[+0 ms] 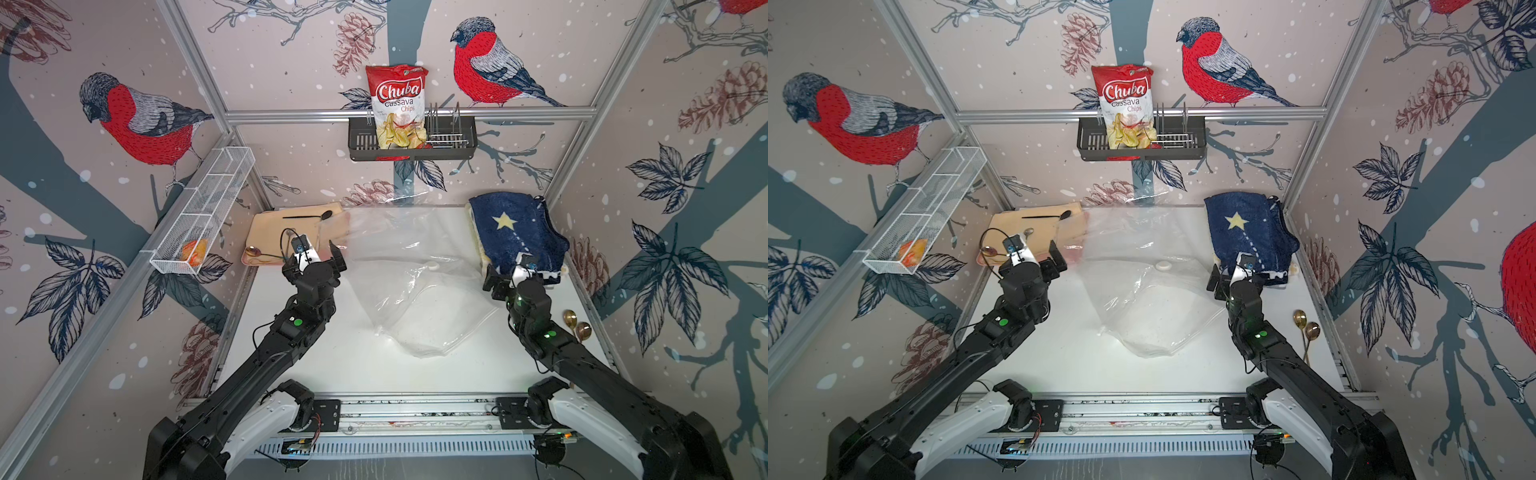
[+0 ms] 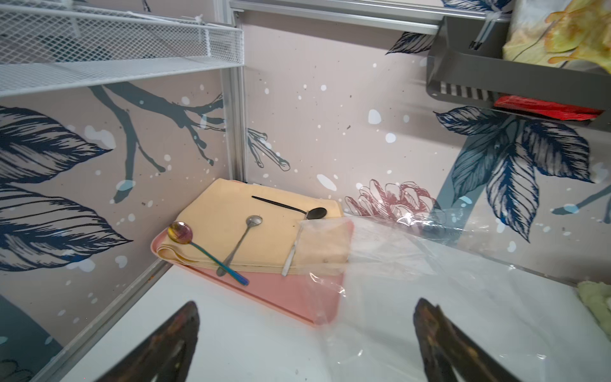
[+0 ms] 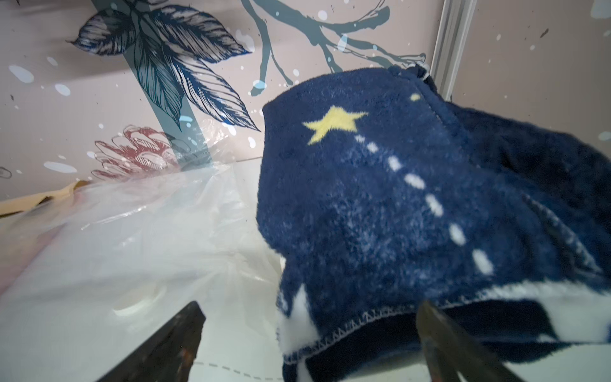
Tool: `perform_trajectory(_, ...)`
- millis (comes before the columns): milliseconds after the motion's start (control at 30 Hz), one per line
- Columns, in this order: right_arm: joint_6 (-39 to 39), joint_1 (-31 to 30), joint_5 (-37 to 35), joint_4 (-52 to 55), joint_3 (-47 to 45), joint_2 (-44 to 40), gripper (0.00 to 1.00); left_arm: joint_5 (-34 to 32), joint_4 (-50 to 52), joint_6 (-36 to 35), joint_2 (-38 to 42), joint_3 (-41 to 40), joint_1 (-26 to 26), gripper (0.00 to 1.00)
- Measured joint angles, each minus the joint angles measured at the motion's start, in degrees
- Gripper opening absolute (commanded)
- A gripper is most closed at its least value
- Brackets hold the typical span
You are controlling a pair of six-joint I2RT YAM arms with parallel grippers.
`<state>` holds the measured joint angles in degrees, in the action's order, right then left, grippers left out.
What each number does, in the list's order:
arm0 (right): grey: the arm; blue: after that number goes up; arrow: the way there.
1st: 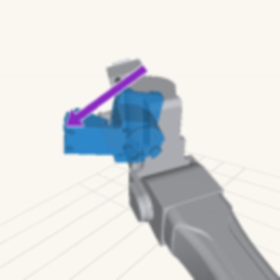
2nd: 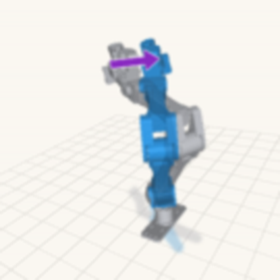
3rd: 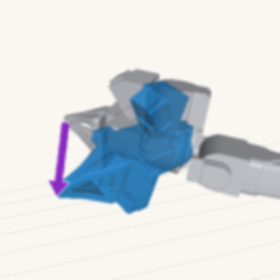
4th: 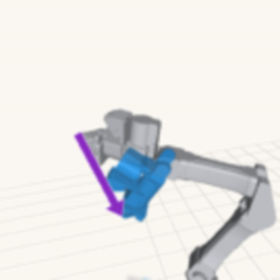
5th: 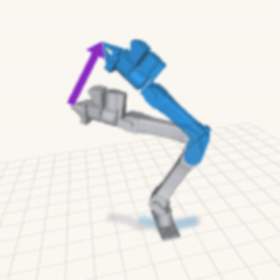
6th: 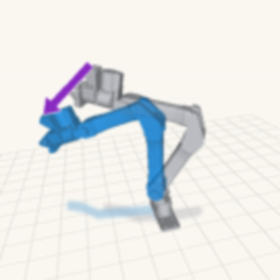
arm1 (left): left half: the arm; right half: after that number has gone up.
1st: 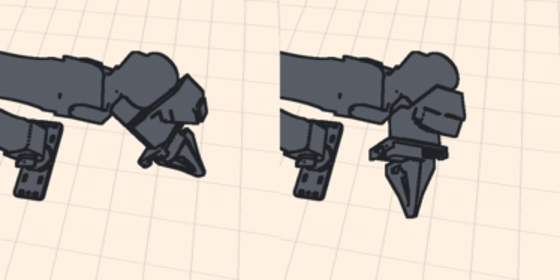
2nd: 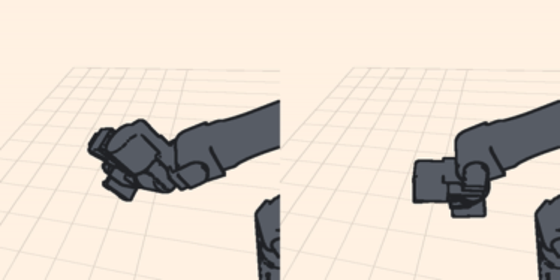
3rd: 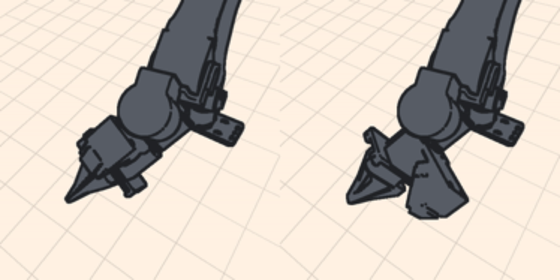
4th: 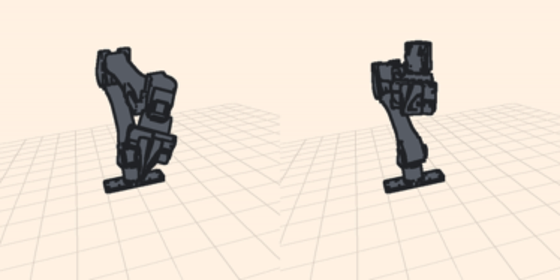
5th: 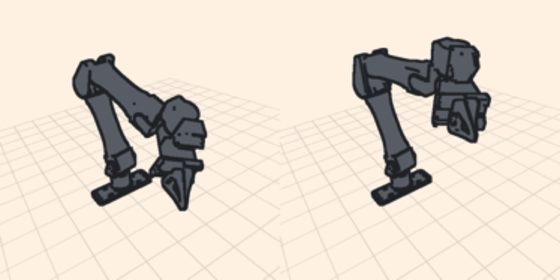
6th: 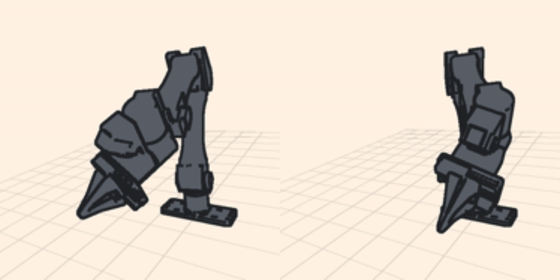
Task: Take the blanket out of the vacuum bag
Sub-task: Reset both arms
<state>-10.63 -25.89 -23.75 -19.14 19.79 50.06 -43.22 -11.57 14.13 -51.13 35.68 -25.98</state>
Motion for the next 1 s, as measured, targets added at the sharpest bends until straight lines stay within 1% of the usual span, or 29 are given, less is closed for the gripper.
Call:
perform_trajectory(100,1.8,0.1,0.9,-3.0,-1.4,0.3,1.00,2.9,-10.0,-0.8,0.2,-6.9,4.6,0.98)
perform_trajectory(200,3.1,1.7,1.1,-6.3,-2.4,1.2,1.00,3.1,-26.9,-5.0,-4.9,-17.5,6.1,0.99)
perform_trajectory(300,3.2,3.5,2.9,-8.7,-4.1,2.3,1.00,2.9,-43.5,-12.9,-14.7,-26.8,6.3,0.99)
perform_trajectory(400,3.2,5.8,4.8,-9.0,-4.8,3.2,1.00,0.0,-59.7,-20.3,-25.6,-30.2,6.3,1.00)
perform_trajectory(467,3.3,7.9,6.1,-9.1,-4.8,3.1,1.00,-2.9,-67.3,-22.8,-31.4,-31.1,6.3,0.99)
perform_trajectory(533,4.1,9.9,8.0,-9.6,-5.0,2.6,1.00,-5.0,-71.7,-24.0,-35.9,-31.1,6.4,0.99)
perform_trajectory(567,4.7,10.6,9.0,-10.1,-5.3,2.3,1.00,-5.0,-74.2,-24.3,-38.4,-31.0,6.4,0.98)
perform_trajectory(667,6.2,12.7,12.7,-12.2,-6.6,1.7,1.00,-5.1,-76.0,-26.4,-42.9,-28.9,6.4,0.98)
perform_trajectory(800,6.5,15.1,14.7,-15.9,-9.2,3.1,1.00,-6.1,-78.9,-27.3,-43.7,-27.7,6.4,0.98)
perform_trajectory(1000,7.8,16.4,16.2,-20.4,-11.2,5.4,1.00,-6.6,-79.4,-28.0,-43.8,-27.6,6.4,0.98)
